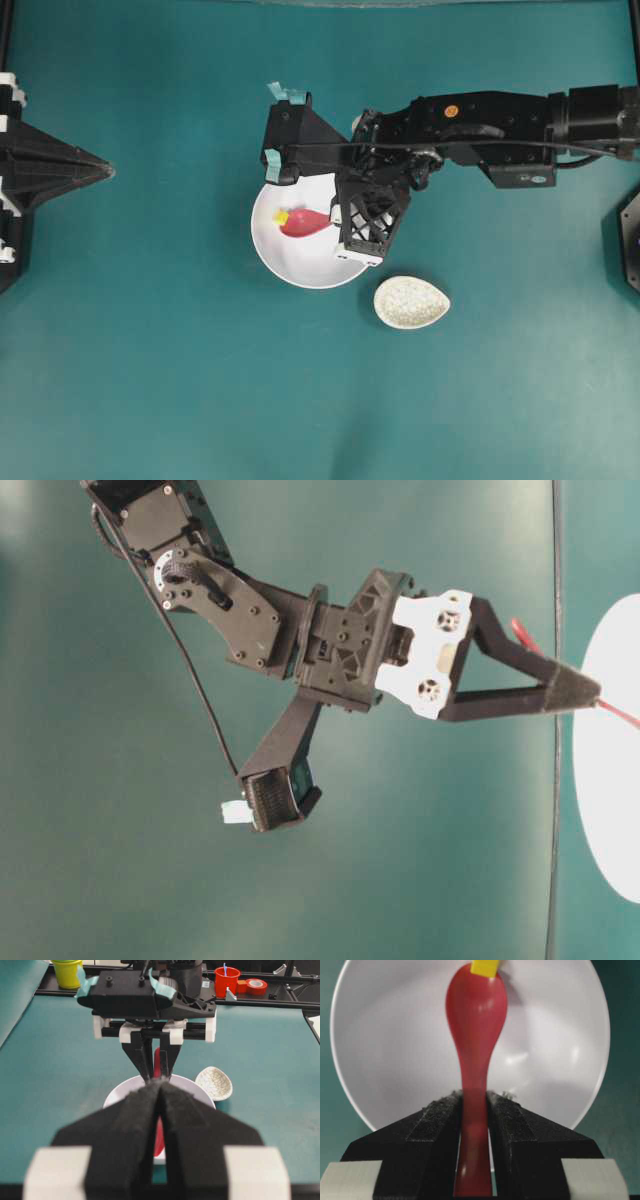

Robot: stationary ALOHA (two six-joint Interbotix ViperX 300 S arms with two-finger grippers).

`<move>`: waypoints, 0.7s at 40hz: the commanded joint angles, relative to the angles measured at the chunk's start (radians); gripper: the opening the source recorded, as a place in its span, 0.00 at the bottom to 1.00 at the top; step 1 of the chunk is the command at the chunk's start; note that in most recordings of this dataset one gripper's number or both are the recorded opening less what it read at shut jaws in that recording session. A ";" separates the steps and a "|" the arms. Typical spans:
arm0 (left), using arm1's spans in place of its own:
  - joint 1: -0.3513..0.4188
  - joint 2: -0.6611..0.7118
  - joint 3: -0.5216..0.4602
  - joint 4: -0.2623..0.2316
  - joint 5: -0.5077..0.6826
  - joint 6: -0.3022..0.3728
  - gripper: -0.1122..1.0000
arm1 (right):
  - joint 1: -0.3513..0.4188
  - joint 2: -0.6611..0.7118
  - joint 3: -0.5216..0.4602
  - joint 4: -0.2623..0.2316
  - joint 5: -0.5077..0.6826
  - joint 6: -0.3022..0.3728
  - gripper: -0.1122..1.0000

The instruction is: Scoop the yellow hexagonal prism block from the bowl with a spoon using the right arm.

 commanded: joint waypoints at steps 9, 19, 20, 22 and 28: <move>0.000 0.003 -0.028 -0.002 -0.009 -0.002 0.10 | 0.002 -0.012 -0.025 -0.002 -0.048 -0.014 0.31; 0.000 0.003 -0.028 0.000 -0.009 -0.002 0.10 | 0.002 -0.012 -0.025 -0.002 -0.075 -0.023 0.31; 0.000 0.003 -0.028 0.000 -0.009 -0.002 0.10 | 0.002 -0.011 -0.026 -0.002 -0.077 -0.023 0.31; 0.000 0.005 -0.028 -0.002 -0.009 -0.002 0.10 | 0.002 -0.012 -0.025 -0.002 -0.080 -0.025 0.31; 0.002 0.003 -0.028 0.000 -0.008 -0.002 0.10 | 0.002 -0.012 -0.025 -0.003 -0.091 -0.025 0.31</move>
